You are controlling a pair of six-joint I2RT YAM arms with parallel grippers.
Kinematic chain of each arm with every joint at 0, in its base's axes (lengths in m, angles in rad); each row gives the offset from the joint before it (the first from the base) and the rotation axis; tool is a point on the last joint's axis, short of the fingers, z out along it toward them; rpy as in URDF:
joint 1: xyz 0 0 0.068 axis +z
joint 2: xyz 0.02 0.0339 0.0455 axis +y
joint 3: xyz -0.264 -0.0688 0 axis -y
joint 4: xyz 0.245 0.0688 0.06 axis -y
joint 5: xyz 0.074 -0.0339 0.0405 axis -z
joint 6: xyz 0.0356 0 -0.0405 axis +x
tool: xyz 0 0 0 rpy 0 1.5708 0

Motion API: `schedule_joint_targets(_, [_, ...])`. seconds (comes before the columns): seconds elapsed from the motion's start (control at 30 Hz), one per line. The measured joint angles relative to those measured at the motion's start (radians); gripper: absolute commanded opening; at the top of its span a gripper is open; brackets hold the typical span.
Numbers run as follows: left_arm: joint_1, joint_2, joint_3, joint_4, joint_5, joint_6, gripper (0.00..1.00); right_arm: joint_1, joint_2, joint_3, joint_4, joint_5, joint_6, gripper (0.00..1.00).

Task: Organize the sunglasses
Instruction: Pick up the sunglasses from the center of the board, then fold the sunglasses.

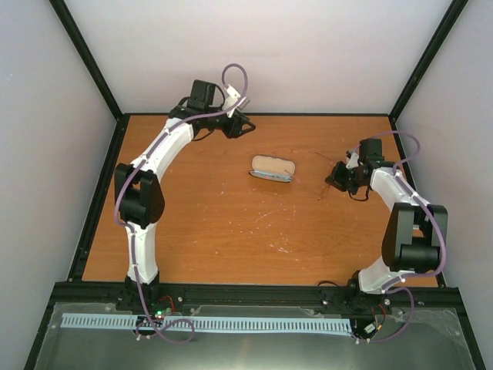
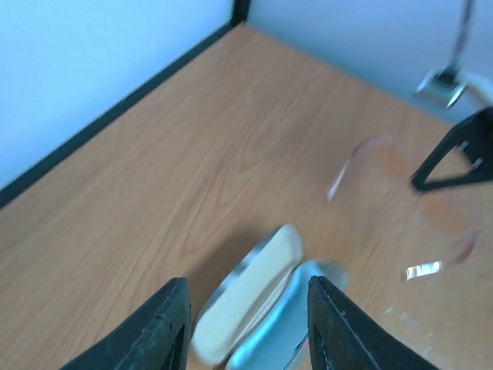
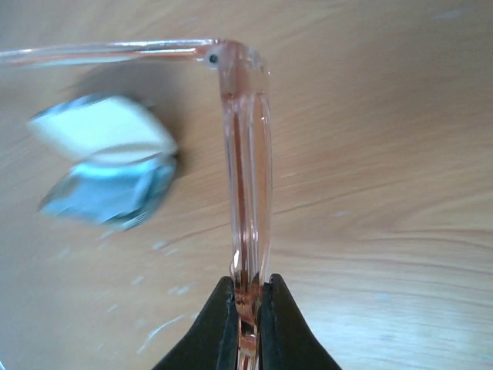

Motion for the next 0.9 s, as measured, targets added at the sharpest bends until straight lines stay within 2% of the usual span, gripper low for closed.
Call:
schedule_joint_targets(0.2, [0.0, 0.01, 0.046, 0.101, 0.189, -0.142, 0.4, 0.042, -0.056, -0.063, 0.106, -0.36, -0.083, 0.03])
schedule_joint_targets(0.4, [-0.03, 0.038, 0.023, 0.167, 0.265, -0.24, 0.39, 0.092, -0.056, -0.068, 0.183, -0.552, -0.088, 0.03])
schedule_joint_targets(0.6, [-0.098, 0.038, -0.003, 0.24, 0.282, -0.306, 0.39, 0.17, -0.005, 0.027, 0.193, -0.631, -0.105, 0.03])
schedule_joint_targets(0.9, [-0.142, 0.038, -0.013, 0.299, 0.277, -0.33, 0.36, 0.225, 0.056, 0.066, 0.247, -0.632, -0.072, 0.03])
